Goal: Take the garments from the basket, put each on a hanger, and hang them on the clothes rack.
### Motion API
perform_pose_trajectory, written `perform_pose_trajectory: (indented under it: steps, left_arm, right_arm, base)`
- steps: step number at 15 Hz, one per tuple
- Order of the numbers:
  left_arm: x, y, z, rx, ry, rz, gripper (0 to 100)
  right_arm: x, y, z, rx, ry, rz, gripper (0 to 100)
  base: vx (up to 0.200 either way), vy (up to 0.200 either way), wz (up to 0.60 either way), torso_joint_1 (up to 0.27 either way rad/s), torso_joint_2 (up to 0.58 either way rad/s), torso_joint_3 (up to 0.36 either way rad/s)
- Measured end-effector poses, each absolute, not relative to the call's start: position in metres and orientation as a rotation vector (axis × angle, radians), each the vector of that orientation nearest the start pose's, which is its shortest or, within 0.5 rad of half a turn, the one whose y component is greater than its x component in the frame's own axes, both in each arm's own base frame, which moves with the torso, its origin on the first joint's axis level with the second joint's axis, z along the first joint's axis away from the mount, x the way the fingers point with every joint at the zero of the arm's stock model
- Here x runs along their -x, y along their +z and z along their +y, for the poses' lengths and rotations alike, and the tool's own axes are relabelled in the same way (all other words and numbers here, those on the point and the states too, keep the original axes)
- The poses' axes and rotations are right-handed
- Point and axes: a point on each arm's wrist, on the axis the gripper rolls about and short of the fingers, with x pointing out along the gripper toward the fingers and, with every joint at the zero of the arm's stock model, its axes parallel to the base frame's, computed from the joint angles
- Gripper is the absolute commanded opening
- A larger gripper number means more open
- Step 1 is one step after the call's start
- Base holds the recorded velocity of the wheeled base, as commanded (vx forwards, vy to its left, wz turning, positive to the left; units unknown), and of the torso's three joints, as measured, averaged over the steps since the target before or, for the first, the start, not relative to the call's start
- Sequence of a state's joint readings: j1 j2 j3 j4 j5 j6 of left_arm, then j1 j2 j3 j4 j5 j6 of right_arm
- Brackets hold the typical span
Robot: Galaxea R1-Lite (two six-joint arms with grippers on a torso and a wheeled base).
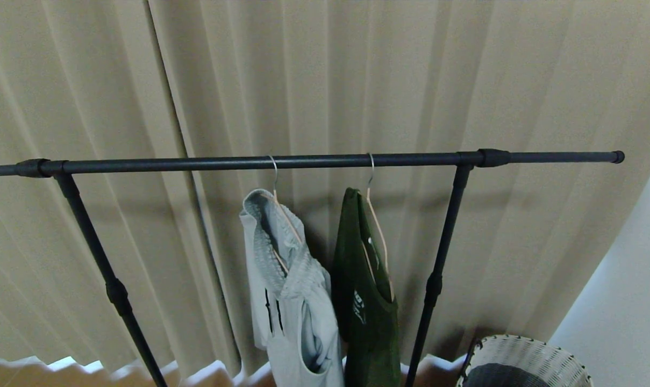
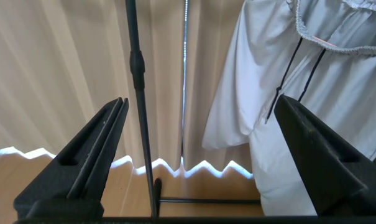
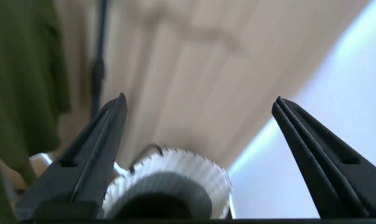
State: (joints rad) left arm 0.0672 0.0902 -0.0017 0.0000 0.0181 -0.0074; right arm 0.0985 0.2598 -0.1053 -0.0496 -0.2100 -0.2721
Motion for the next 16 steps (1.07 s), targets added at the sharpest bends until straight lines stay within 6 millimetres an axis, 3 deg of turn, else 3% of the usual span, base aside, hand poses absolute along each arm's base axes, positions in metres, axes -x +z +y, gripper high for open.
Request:
perform_pose_trajectory:
  steps: [3, 6, 8, 16]
  left_arm:
    - [0.016, 0.078, -0.001, 0.01, 0.086, 0.087, 100]
    - [0.016, 0.078, -0.001, 0.01, 0.086, 0.085, 100]
    - [0.016, 0.078, -0.001, 0.01, 0.086, 0.086, 100]
    - [0.016, 0.078, -0.001, 0.01, 0.086, 0.087, 100]
  right_arm:
    - [0.017, 0.094, -0.005, 0.241, -0.117, 0.091, 100]
    - [0.022, 0.085, 0.0, 0.079, 0.018, -0.021, 100]
    - [0.022, 0.078, 0.003, -0.019, 0.123, -0.004, 100]
    - [0.023, 0.077, 0.003, -0.006, 0.136, -0.008, 100]
  base:
    - [0.0, 0.0, 0.0, 0.0, 0.0, 0.0]
    - [0.0, 0.0, 0.0, 0.0, 0.0, 0.0]
    - [0.0, 0.0, 0.0, 0.0, 0.0, 0.0]
    - [0.0, 0.0, 0.0, 0.0, 0.0, 0.0]
